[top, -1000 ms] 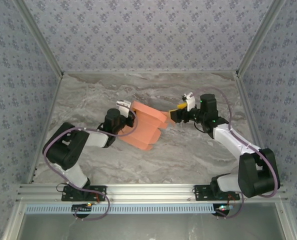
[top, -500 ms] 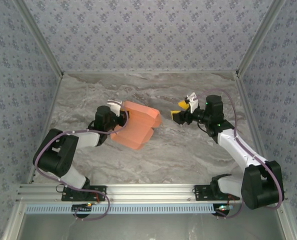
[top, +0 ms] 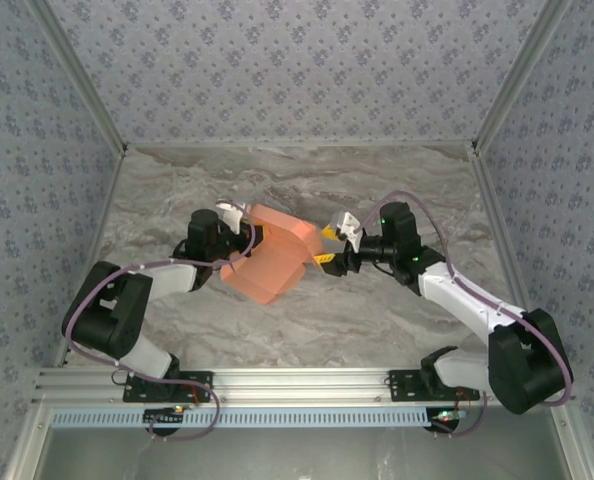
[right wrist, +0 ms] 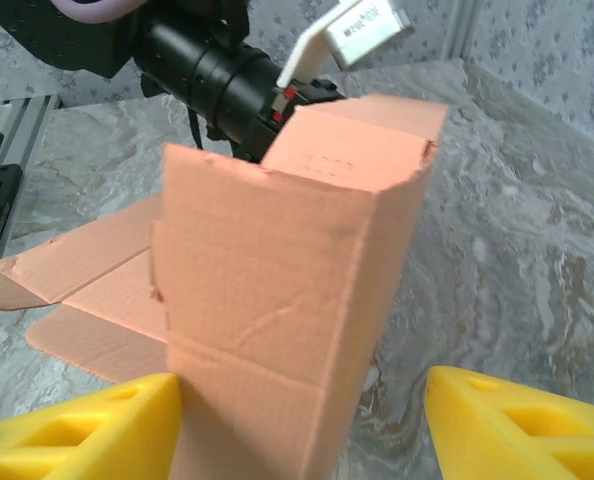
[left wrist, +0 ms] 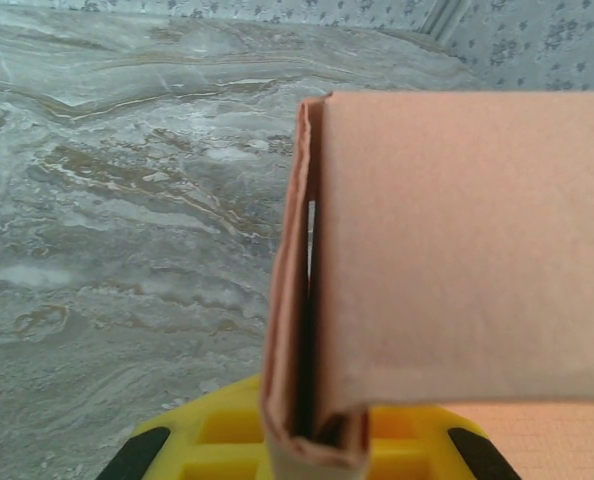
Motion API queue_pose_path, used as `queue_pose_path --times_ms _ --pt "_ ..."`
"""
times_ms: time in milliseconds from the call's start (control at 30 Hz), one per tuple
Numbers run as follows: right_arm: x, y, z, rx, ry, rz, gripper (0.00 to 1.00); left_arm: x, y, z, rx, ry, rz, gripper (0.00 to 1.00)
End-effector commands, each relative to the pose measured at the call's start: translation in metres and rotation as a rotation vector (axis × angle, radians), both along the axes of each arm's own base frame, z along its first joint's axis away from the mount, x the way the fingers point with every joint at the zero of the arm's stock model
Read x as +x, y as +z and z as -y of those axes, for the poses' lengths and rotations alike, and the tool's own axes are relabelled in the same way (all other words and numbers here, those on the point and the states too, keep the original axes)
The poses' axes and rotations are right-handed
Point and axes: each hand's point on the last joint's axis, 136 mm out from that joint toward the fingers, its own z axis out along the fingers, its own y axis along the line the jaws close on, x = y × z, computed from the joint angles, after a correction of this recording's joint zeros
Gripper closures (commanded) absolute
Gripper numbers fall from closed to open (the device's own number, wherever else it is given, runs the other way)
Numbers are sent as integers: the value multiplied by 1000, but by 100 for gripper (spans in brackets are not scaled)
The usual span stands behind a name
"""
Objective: Fold the paper box
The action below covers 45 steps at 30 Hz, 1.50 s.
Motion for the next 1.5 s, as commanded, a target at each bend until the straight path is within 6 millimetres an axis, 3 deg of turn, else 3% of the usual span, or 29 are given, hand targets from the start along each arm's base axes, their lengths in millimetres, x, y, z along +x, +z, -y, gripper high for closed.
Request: queue_pose_path --times_ms 0,200,367,600,867,1133,1267,1367,1467 --pt "8 10 -10 14 -28 112 34 2 36 7 -78 -30 56 100" --pt "23 22 -22 66 -104 111 39 0 38 6 -83 -22 60 100" --pt "30 20 -30 65 -163 83 39 9 36 -14 -60 130 28 100" --pt "31 15 -36 63 -186 51 37 6 46 -17 -18 163 79 100" --pt "-20 27 -17 51 110 39 28 4 44 -17 0 111 82 100" --pt "-17 48 12 109 94 61 26 1 46 -9 22 26 89 100" --pt "0 55 25 117 20 86 26 -1 43 -8 32 9 85 100" --pt "8 51 21 112 18 36 27 -1 41 -6 31 1 77 100" --pt "3 41 4 94 59 -5 30 -1 40 -5 26 -7 70 100"
